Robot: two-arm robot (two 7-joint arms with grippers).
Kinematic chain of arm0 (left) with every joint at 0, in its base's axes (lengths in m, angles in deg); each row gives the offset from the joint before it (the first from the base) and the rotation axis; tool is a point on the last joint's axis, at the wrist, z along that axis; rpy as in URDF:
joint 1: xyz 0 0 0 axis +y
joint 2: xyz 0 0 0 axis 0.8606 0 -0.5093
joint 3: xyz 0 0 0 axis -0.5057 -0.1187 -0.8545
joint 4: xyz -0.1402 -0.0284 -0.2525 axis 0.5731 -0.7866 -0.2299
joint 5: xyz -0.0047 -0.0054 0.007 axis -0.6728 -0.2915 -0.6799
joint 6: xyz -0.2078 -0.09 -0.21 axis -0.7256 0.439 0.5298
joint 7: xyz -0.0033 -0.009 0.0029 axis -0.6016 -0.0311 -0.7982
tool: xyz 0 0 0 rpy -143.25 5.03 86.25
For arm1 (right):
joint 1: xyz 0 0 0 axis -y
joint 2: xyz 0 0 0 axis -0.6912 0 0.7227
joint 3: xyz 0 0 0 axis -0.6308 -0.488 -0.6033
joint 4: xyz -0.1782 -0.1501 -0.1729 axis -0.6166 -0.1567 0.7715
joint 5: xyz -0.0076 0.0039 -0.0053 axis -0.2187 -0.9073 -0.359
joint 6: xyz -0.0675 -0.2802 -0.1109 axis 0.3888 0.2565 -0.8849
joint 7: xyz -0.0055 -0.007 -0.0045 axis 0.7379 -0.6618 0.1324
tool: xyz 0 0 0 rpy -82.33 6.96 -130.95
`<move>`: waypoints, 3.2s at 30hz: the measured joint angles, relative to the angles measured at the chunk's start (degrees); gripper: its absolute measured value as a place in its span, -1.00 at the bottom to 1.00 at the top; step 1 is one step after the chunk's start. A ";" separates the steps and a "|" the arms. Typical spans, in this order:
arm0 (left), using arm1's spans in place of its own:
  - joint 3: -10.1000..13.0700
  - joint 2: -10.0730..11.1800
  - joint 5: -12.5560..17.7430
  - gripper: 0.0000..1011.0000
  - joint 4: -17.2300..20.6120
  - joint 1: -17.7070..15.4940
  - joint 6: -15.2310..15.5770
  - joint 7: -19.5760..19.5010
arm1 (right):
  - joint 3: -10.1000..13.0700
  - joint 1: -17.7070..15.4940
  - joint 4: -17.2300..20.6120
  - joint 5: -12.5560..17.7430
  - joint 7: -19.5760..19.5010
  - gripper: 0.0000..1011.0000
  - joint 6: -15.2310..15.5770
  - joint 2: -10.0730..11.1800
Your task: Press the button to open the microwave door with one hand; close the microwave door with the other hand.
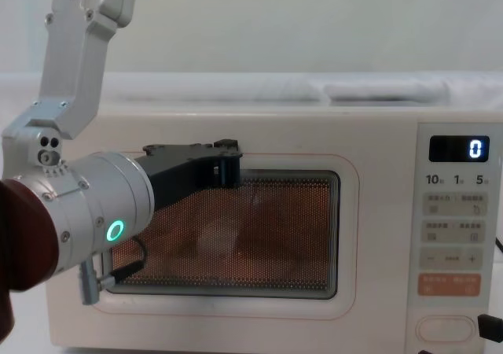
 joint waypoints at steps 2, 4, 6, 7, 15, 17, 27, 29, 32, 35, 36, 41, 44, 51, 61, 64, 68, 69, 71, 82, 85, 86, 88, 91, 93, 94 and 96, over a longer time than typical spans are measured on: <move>-0.03 -0.01 0.00 -1.00 -0.12 -0.06 0.00 -0.05 | 0.00 0.00 0.00 0.00 0.00 0.98 0.00 0.00; -0.08 -0.04 -0.01 -1.00 -0.32 -0.15 -0.01 -0.09 | 0.00 0.00 0.00 0.00 0.00 0.98 0.00 0.00; -0.11 -0.07 -0.03 -1.00 -0.48 -0.23 -0.02 -0.11 | 0.00 0.00 0.00 0.00 0.00 0.98 0.00 0.00; -0.12 -0.07 -0.03 -1.00 -0.53 -0.26 -0.02 -0.12 | 0.00 0.00 0.00 0.00 0.00 0.98 0.00 0.00; -0.29 -0.21 -0.06 -1.00 -1.00 -0.43 0.02 -0.06 | 0.01 0.00 0.00 0.00 0.00 0.98 0.00 0.00; -0.29 -0.31 -0.10 -1.00 -1.10 -0.52 0.01 -0.07 | 0.00 0.00 0.01 0.00 0.00 0.98 0.00 0.00; -0.37 -0.52 -0.59 -1.00 -0.93 -0.51 -0.01 -0.15 | 0.00 0.00 0.00 0.00 0.00 0.98 0.00 0.00; -0.59 -0.50 -1.26 -1.00 -0.18 -0.11 0.23 -0.30 | 0.00 0.00 0.00 0.00 0.00 0.98 0.00 0.00; -0.86 -0.27 -2.35 -1.00 1.32 0.86 0.96 -0.63 | 0.00 0.00 0.00 0.00 0.00 0.98 0.00 0.00; -1.14 0.13 -3.40 -1.00 2.96 1.97 1.72 -0.78 | 0.00 0.00 0.00 0.00 0.00 0.98 0.00 0.00; -1.21 0.26 -3.65 -1.00 3.43 2.29 1.94 -0.79 | 0.00 0.00 0.00 0.00 0.00 0.98 0.00 0.00; -1.61 1.23 -4.89 -0.95 6.23 4.68 2.95 -0.56 | 0.00 -0.01 0.00 0.00 0.00 0.98 0.00 0.00; -1.97 1.81 -5.29 -0.82 7.35 6.09 2.35 -0.31 | 0.00 0.00 0.00 0.00 0.00 0.98 0.00 0.00; -2.60 3.50 -5.35 -0.40 9.42 8.95 1.10 0.06 | 0.00 0.00 0.00 0.00 0.00 0.98 0.00 -0.01; -4.86 5.22 -4.70 0.25 10.91 13.65 -1.08 1.37 | 0.00 0.00 0.00 0.00 0.00 0.98 0.00 0.00; -5.87 5.46 -4.75 0.41 10.91 15.04 -1.83 1.54 | 0.00 0.00 0.00 0.00 0.00 0.98 0.00 0.00; -7.28 5.81 -4.95 0.71 10.83 17.01 -2.83 1.61 | 0.00 0.00 0.00 0.00 0.00 0.98 0.00 0.00; -7.48 5.85 -5.01 0.73 10.76 17.30 -2.99 1.61 | 0.00 0.00 0.00 0.00 0.00 0.98 0.00 0.00; -7.90 5.93 -5.11 0.81 10.64 17.82 -3.23 1.61 | 0.00 0.00 0.00 0.00 0.00 0.98 0.00 0.00; -9.41 5.98 -5.31 0.98 9.63 20.49 -4.29 1.55 | 0.00 0.00 0.00 0.00 0.00 0.98 0.00 0.00; -9.70 6.01 -5.39 0.98 9.60 20.99 -4.33 1.52 | 0.00 0.00 0.00 0.00 0.00 0.98 0.00 0.00; -9.87 6.05 -5.43 0.98 9.56 21.29 -4.34 1.48 | 0.00 0.00 0.00 0.00 0.00 0.98 0.00 0.00; -10.00 6.12 -5.45 0.98 9.55 21.57 -4.34 1.43 | 0.00 0.01 0.00 0.00 0.00 0.98 0.00 0.00; -10.21 6.26 -5.46 0.98 9.55 22.18 -4.34 1.29 | 0.00 0.00 0.00 0.00 0.00 0.98 0.00 0.00; -10.32 6.33 -5.46 0.98 9.55 22.48 -4.34 1.25 | 0.00 0.00 0.00 0.00 0.00 0.98 0.00 0.00; -10.47 6.46 -5.43 0.98 9.58 22.88 -4.31 1.18 | 0.00 0.00 0.00 0.00 0.00 0.98 0.00 0.00; -10.64 6.59 -5.39 0.98 9.68 23.16 -4.29 1.13 | 0.00 0.00 0.00 0.00 0.00 0.98 0.00 0.00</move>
